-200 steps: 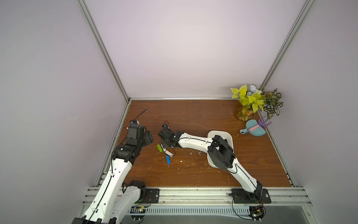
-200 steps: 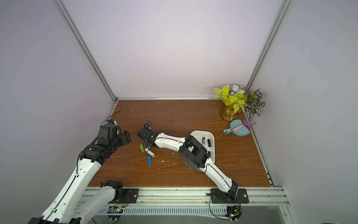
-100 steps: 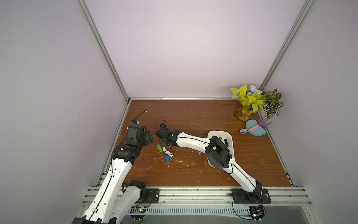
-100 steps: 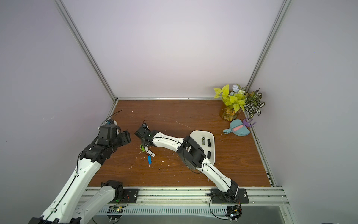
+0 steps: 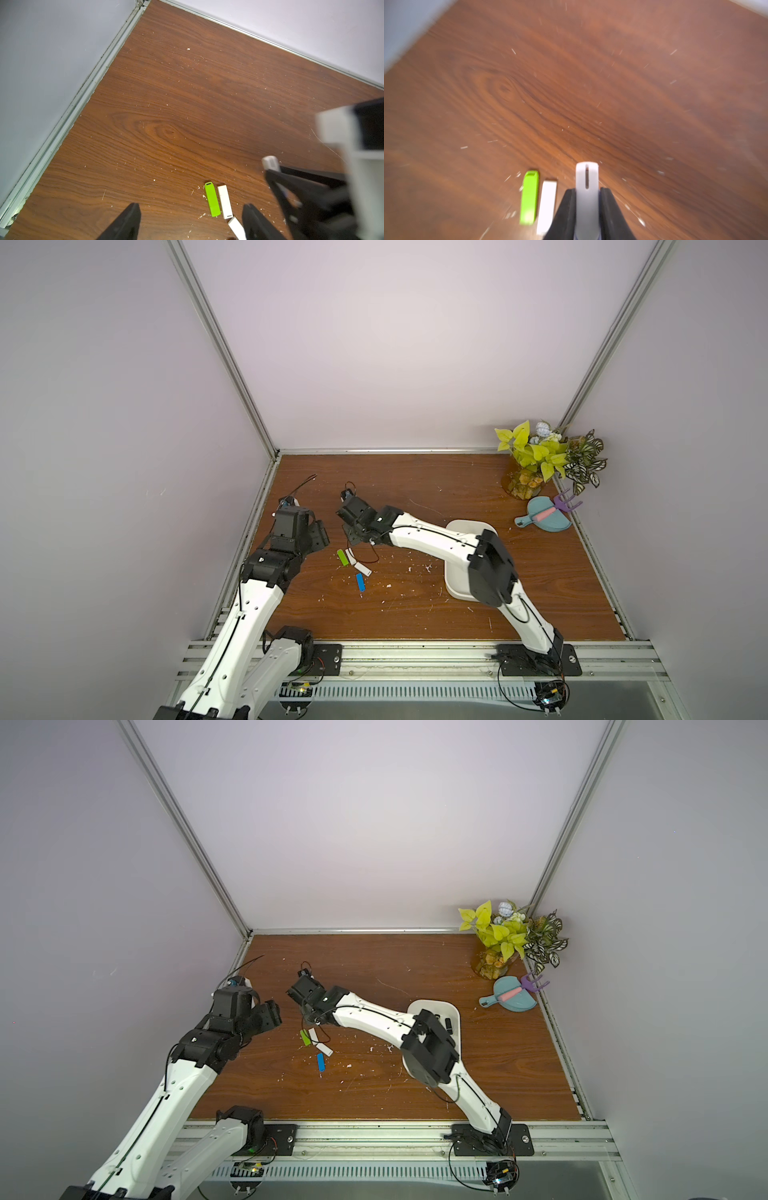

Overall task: Put the usb flash drive into the storage box
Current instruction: Pick up the USB flash from the center of the board, then place the USB flash in the storage box.

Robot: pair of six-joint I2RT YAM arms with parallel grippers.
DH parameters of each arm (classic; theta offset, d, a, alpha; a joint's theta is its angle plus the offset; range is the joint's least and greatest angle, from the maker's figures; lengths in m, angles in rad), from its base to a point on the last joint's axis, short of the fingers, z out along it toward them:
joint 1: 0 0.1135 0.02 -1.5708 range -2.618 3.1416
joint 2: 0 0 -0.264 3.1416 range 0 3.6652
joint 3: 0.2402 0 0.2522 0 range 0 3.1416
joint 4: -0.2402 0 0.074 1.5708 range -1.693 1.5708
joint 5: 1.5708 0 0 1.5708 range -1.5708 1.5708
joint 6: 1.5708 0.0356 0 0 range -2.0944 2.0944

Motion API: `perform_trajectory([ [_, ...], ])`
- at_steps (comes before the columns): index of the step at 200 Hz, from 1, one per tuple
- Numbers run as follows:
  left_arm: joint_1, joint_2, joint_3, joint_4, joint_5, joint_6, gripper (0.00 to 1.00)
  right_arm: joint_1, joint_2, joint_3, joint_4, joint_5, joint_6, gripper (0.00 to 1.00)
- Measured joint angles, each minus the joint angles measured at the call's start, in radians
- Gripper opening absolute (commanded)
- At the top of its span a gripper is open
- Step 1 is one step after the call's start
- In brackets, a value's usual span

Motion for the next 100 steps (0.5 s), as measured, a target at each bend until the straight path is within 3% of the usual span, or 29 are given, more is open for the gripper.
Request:
perform_trajectory([
  [29,-0.001,0.001,0.000,0.000,0.001,0.000,0.77,-0.040,-0.409,-0.326,0.060,0.067,0.009,0.15],
  [61,-0.002,0.010,0.000,0.005,0.004,0.000,0.77,-0.171,-0.834,-0.765,0.113,0.145,0.097,0.16],
  [81,-0.002,0.014,-0.002,0.007,0.008,0.000,0.77,-0.233,-0.962,-1.002,0.110,0.154,0.171,0.20],
  [100,-0.002,0.019,-0.002,0.007,0.010,0.000,0.77,-0.271,-0.988,-1.187,0.113,0.122,0.233,0.22],
])
